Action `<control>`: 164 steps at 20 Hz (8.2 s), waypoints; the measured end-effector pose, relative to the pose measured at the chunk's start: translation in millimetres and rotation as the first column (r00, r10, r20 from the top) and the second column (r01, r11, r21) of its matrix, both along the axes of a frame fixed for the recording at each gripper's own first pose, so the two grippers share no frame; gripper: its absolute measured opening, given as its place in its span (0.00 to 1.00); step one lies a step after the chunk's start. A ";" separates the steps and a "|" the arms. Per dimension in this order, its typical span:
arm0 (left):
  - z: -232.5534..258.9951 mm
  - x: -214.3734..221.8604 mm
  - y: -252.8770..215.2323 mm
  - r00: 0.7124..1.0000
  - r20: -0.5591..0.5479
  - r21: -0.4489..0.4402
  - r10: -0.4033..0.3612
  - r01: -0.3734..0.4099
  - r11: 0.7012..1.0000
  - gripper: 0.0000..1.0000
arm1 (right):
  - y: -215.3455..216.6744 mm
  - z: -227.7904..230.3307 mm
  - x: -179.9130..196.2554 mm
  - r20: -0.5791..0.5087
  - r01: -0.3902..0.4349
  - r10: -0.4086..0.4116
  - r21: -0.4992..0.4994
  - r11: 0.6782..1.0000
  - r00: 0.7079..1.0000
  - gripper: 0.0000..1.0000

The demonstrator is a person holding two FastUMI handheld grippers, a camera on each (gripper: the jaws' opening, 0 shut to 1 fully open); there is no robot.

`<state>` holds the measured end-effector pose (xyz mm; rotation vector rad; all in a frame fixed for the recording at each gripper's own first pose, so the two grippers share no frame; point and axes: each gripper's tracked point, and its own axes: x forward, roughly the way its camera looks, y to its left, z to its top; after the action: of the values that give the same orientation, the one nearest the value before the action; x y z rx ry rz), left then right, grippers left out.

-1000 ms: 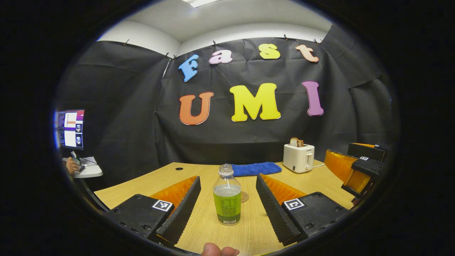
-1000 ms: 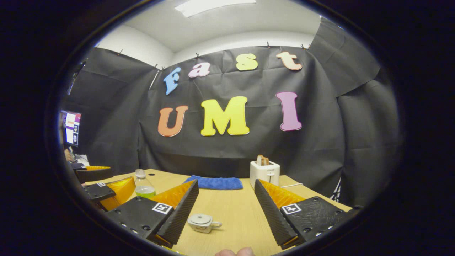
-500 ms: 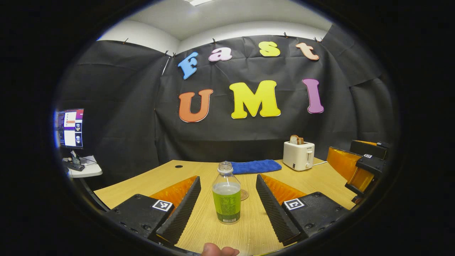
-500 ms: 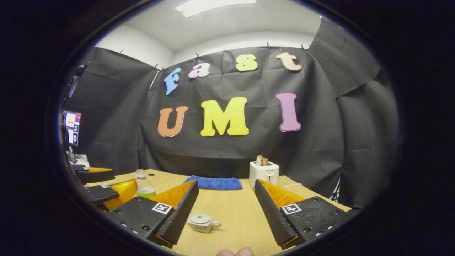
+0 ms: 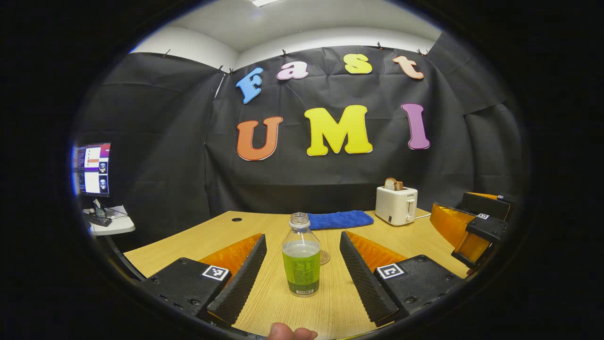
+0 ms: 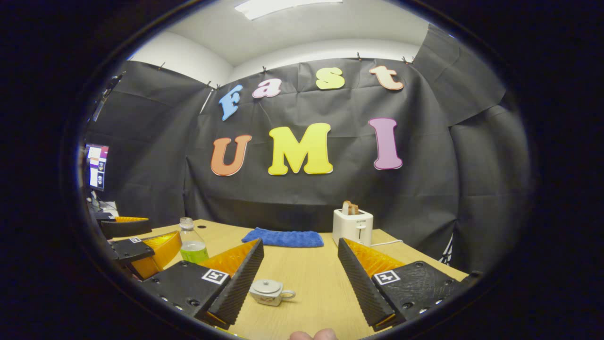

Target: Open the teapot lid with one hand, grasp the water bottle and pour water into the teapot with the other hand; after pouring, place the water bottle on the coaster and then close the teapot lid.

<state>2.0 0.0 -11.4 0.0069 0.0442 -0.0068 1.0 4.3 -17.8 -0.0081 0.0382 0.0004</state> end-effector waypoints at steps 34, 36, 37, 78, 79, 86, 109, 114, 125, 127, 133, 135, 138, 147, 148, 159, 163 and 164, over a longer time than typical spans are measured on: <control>-38.7 -0.4 45.4 0.997 -0.067 -0.033 0.026 -0.029 0.999 0.98 | 63.1 -135.2 89.4 -0.291 -0.099 0.085 -0.034 0.994 0.953 0.19; -42.1 -1.0 46.1 0.997 -0.070 -0.033 0.025 -0.028 0.999 0.98 | 64.0 -141.3 95.5 -0.301 -0.110 0.092 -0.043 0.993 0.949 0.10; -42.1 -1.3 45.6 0.997 -0.071 -0.036 0.022 -0.025 0.999 0.98 | 65.9 -137.5 95.1 -0.295 -0.109 0.091 -0.045 0.993 0.951 0.10; -121.0 54.5 14.7 0.959 -0.281 0.017 -0.037 0.043 0.999 0.75 | -13.6 -64.6 32.7 -0.177 -0.089 0.095 0.043 0.995 0.980 0.00; -115.8 53.7 17.5 0.960 -0.279 0.052 -0.025 0.041 0.998 0.74 | -15.0 -64.8 32.1 -0.177 -0.090 0.097 0.044 0.995 0.979 0.00; -79.8 52.3 40.7 0.971 -0.237 0.419 0.044 0.061 0.906 0.70 | -37.9 -63.4 25.2 -0.174 -0.078 0.084 0.039 0.996 0.981 0.00; -76.5 57.4 26.0 0.949 -0.298 0.954 0.107 0.292 0.069 0.71 | -95.3 -85.6 8.6 -0.197 -0.039 0.046 0.040 0.998 0.979 0.00; -62.5 67.8 11.6 0.958 -0.257 0.959 0.129 0.270 -0.089 0.71 | -107.7 -93.3 7.4 -0.205 -0.026 0.037 0.053 0.998 0.978 0.00; -51.3 71.1 -5.4 0.968 -0.220 0.912 0.124 0.249 -0.325 0.71 | -126.0 -98.1 1.1 -0.205 -0.002 0.017 0.073 0.997 0.979 0.00; -50.4 72.8 -10.1 0.968 -0.219 0.906 0.121 0.248 -0.344 0.71 | -128.3 -97.8 -0.1 -0.204 0.001 0.014 0.074 0.997 0.979 0.00; -39.6 74.6 -19.3 0.979 -0.175 0.875 0.107 0.205 -0.438 0.71 | -129.1 -96.5 -2.4 -0.200 0.005 0.009 0.074 0.997 0.980 0.00; -39.7 76.2 -19.9 0.979 -0.175 0.865 0.108 0.205 -0.458 0.70 | -130.3 -96.1 -2.3 -0.201 0.007 0.008 0.075 0.997 0.980 0.00; -35.4 77.4 -21.5 0.981 -0.165 0.852 0.104 0.195 -0.485 0.71 | -131.5 -95.6 -3.4 -0.199 0.009 0.006 0.075 0.997 0.980 0.00; -30.8 77.0 -25.0 0.982 -0.156 0.826 0.102 0.187 -0.532 0.71 | -132.5 -96.8 -3.7 -0.202 0.011 0.006 0.080 0.997 0.979 0.00; -30.0 77.3 -25.4 0.983 -0.154 0.825 0.105 0.186 -0.533 0.71 | -132.8 -97.5 -3.8 -0.201 0.010 0.006 0.081 0.997 0.980 0.00; -28.2 76.0 -26.1 0.982 -0.159 0.818 0.099 0.188 -0.543 0.68 | -134.1 -96.2 -5.3 -0.202 0.014 0.003 0.082 0.997 0.979 0.00; -28.7 76.8 -26.2 0.981 -0.164 0.816 0.099 0.192 -0.546 0.71 | -134.6 -96.9 -5.2 -0.203 0.015 0.002 0.084 0.996 0.979 0.00; -29.3 76.6 -26.4 0.981 -0.164 0.815 0.100 0.192 -0.546 0.70 | -134.8 -96.9 -4.9 -0.202 0.016 0.001 0.083 0.996 0.979 0.00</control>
<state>78.6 -26.4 -40.7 2.1625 0.2370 -0.0773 -3.9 -130.5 -114.7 0.0761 0.2419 -0.0050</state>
